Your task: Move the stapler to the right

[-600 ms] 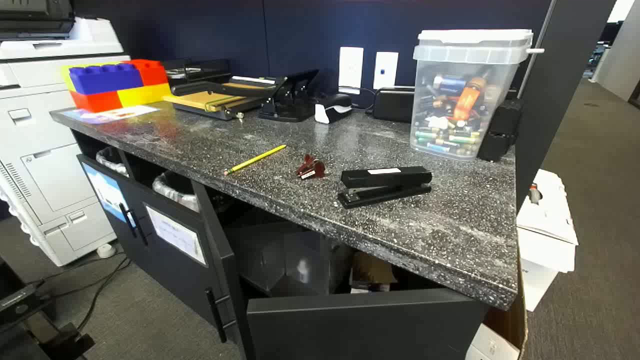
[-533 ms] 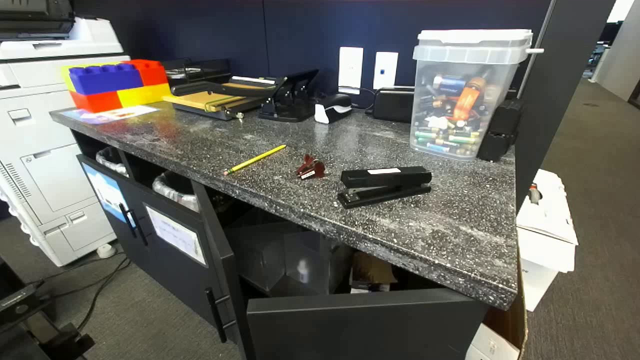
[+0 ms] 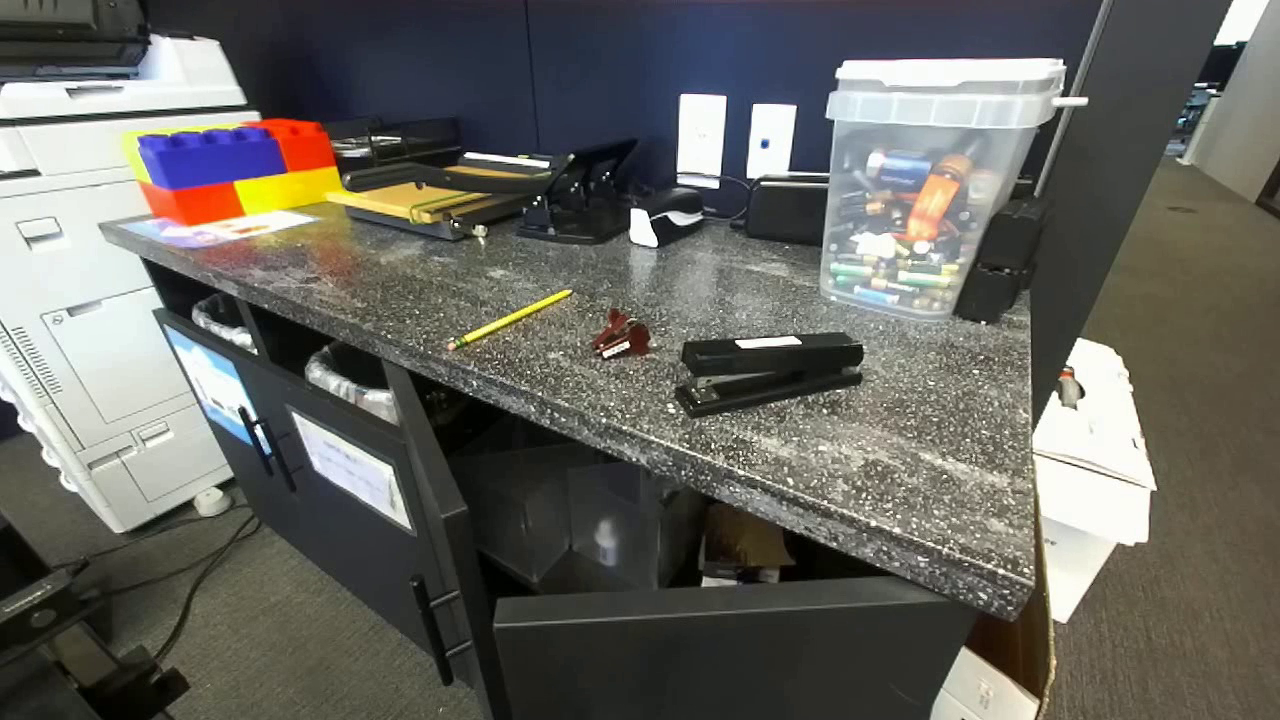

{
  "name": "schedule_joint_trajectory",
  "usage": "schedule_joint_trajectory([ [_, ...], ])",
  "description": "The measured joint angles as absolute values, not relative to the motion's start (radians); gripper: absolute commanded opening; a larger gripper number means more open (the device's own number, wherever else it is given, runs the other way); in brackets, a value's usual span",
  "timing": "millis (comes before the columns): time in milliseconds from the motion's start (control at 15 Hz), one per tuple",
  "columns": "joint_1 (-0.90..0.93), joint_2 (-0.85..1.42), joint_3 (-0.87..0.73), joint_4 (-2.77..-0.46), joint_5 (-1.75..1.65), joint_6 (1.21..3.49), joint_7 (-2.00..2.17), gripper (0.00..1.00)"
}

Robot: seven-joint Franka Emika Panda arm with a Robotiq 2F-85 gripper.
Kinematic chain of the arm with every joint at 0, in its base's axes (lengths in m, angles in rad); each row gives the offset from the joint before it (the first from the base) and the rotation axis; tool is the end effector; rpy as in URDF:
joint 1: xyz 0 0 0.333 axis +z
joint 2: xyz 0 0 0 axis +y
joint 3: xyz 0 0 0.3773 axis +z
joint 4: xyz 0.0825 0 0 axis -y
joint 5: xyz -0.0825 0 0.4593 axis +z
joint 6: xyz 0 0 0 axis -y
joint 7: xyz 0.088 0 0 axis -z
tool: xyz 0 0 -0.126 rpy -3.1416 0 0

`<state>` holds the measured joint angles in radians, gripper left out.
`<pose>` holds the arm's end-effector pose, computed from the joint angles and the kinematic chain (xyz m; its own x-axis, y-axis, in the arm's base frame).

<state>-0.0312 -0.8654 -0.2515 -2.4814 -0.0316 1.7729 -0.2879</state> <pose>0.3229 -0.1164 0.5809 0.9814 0.0708 0.1784 0.0918 -0.9894 -0.1124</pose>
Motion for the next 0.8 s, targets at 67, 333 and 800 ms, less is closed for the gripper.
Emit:
schedule_joint_trajectory([
  [67,-0.031,-0.865,-0.252,-2.481,-0.032,1.773,-0.288,1.00],
  [333,-0.031,-0.865,-0.252,-2.481,-0.032,1.773,-0.288,1.00],
  [800,-0.020,-0.824,-0.206,-2.489,-0.016,1.807,-0.228,1.00],
])
